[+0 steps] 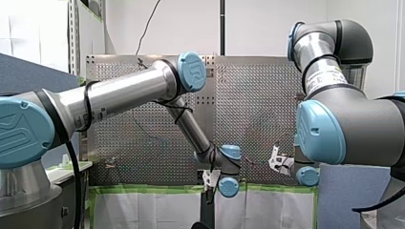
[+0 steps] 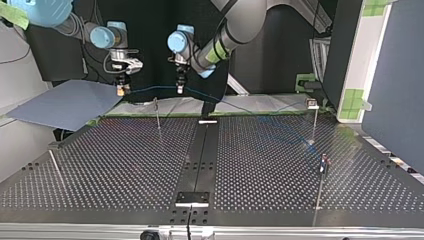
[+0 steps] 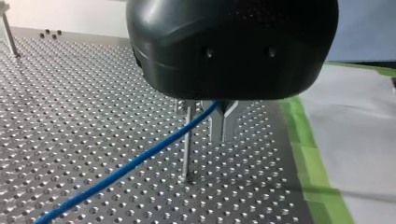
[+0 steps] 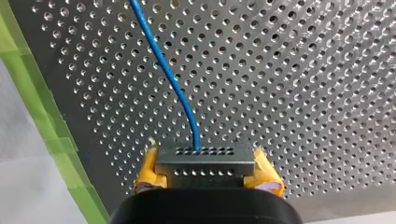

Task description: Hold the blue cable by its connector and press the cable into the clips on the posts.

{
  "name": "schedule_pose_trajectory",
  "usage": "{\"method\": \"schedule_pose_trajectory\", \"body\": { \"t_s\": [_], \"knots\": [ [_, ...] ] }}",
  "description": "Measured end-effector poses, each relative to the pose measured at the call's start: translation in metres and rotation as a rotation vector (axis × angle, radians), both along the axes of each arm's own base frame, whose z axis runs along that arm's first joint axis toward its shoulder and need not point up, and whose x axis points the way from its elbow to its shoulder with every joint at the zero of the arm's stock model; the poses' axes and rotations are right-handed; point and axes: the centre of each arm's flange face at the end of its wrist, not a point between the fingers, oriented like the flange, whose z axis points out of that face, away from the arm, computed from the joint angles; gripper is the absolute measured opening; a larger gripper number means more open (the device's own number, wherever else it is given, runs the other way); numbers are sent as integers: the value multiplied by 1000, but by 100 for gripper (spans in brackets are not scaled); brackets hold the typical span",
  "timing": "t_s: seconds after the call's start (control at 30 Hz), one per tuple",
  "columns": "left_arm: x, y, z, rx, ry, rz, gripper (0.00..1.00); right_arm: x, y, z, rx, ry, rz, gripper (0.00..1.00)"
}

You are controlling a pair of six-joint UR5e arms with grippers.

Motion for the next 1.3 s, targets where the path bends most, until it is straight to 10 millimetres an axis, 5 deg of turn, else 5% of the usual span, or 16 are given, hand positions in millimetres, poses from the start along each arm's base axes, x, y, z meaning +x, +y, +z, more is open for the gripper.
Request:
{"method": "schedule_pose_trajectory", "body": {
  "t_s": [0.5, 1.3],
  "knots": [
    [26, -10, 19, -40, -41, 14, 0, -1, -16, -45, 23, 25, -3, 0],
    [37, -24, 1, -26, -34, -6, 0, -12, -55, -50, 19, -40, 8, 0]
  ]
}}
